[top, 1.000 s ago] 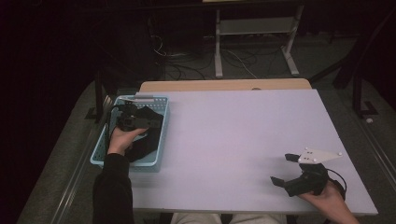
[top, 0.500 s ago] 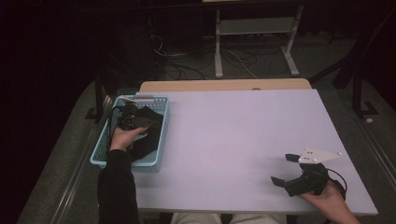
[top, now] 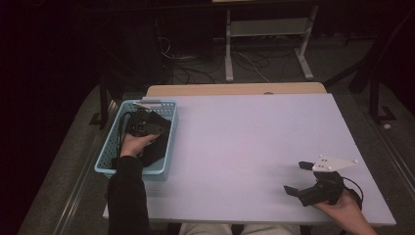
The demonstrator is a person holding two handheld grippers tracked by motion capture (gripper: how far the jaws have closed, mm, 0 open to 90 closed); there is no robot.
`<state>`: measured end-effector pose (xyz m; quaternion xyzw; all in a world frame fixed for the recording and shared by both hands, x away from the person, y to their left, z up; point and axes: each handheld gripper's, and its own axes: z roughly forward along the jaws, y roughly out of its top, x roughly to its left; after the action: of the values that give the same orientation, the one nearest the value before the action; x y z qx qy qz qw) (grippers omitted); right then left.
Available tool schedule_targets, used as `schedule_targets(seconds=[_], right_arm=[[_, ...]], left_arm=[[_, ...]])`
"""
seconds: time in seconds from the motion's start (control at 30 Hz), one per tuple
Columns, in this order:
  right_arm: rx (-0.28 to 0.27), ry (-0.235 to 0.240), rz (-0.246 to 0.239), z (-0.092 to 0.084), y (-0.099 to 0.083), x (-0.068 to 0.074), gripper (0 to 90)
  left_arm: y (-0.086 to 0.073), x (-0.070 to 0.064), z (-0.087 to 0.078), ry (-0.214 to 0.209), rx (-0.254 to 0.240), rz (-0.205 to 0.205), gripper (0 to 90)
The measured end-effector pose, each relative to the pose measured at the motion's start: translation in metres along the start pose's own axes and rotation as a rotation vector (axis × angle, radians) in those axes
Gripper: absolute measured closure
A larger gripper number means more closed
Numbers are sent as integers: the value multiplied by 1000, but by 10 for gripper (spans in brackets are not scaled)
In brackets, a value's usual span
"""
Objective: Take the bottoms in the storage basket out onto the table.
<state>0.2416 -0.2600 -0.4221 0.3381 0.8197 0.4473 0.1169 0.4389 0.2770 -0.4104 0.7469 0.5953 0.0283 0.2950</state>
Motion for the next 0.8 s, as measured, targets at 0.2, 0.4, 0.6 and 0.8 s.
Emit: schedule_targets(seconds=[0.2,0.4,0.6,0.8], right_arm=[[2,0,0,0,0,0,0],[3,1,-2,0,0,0,0],[5,1,-3,1,0,0,0],[8,3,-5,1,0,1,0]], left_arm=[[0,-1,3,3,10,5,64],[0,-2,5,16,22,13,68],[0,-2,7,28,26,19,74],[-2,-5,11,56,47,46,123]])
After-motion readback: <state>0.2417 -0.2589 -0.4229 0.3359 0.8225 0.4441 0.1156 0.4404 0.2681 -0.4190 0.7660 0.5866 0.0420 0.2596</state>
